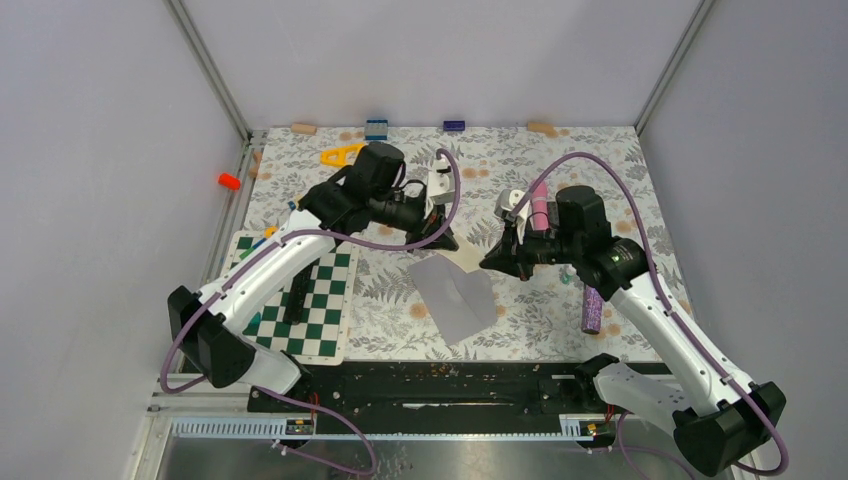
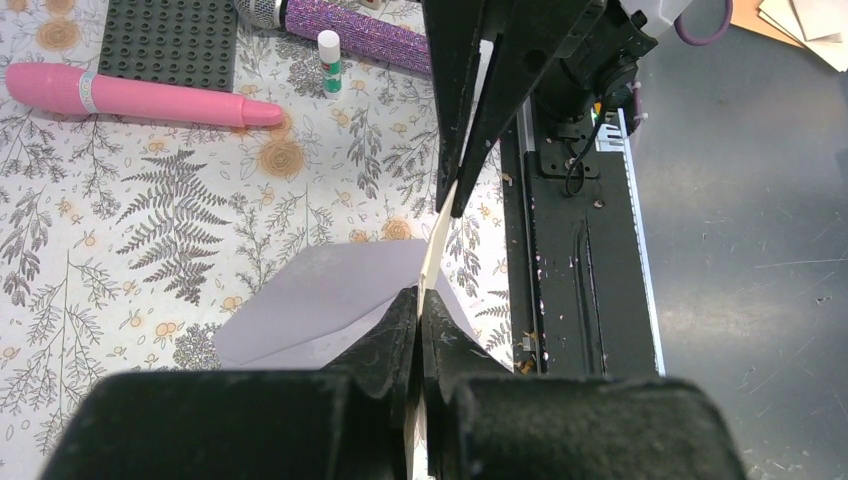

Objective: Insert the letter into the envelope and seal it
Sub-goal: Fold the letter.

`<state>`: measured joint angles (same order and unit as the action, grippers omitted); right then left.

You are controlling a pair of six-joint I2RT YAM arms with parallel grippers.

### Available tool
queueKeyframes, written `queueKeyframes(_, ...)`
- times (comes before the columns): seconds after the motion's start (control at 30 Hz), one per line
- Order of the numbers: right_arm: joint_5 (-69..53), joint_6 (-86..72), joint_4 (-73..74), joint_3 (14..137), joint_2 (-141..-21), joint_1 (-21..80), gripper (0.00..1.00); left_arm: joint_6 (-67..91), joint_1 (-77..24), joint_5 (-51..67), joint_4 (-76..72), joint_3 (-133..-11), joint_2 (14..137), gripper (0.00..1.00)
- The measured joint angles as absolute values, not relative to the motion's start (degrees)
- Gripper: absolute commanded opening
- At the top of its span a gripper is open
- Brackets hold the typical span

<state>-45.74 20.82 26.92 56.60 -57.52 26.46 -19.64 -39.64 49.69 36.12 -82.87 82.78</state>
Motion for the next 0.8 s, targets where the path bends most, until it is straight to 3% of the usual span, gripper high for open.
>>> queueKeyframes(0.1,-45.8,20.9,26.7,56.6,-57.4,26.4,0.19,-19.7,-39.5,49.7,36.1,-82.8,82.5,0.0)
queueKeyframes(0.2,-45.7,20.9,26.9,56.6,-57.3,26.4,0.18,-19.7,-39.3,49.7,36.1,-82.8,82.5,0.0)
queueKeyframes(0.27,-45.7,21.0,27.1,56.6,-57.3,26.2,0.4,-19.7,-39.1,49.7,36.1,-82.8,82.4,0.0)
queueKeyframes(0.3,-45.7,20.9,27.2,56.6,-57.3,26.2,0.46,-19.7,-39.0,49.7,36.1,-82.8,82.3,0.0)
queueKeyframes(0.43,-45.5,20.8,27.7,56.6,-57.3,26.1,0.48,-19.7,-38.9,49.7,36.1,-82.8,81.9,0.0)
queueKeyframes(0.57,-45.5,20.6,27.8,56.6,-57.3,26.1,0.65,-19.7,-38.7,49.9,36.0,-82.8,81.7,0.0)
queueKeyframes(0.8,-44.3,14.2,21.5,55.7,-57.3,24.4,0.69,-16.4,-37.5,53.1,32.8,-81.3,81.6,0.0)
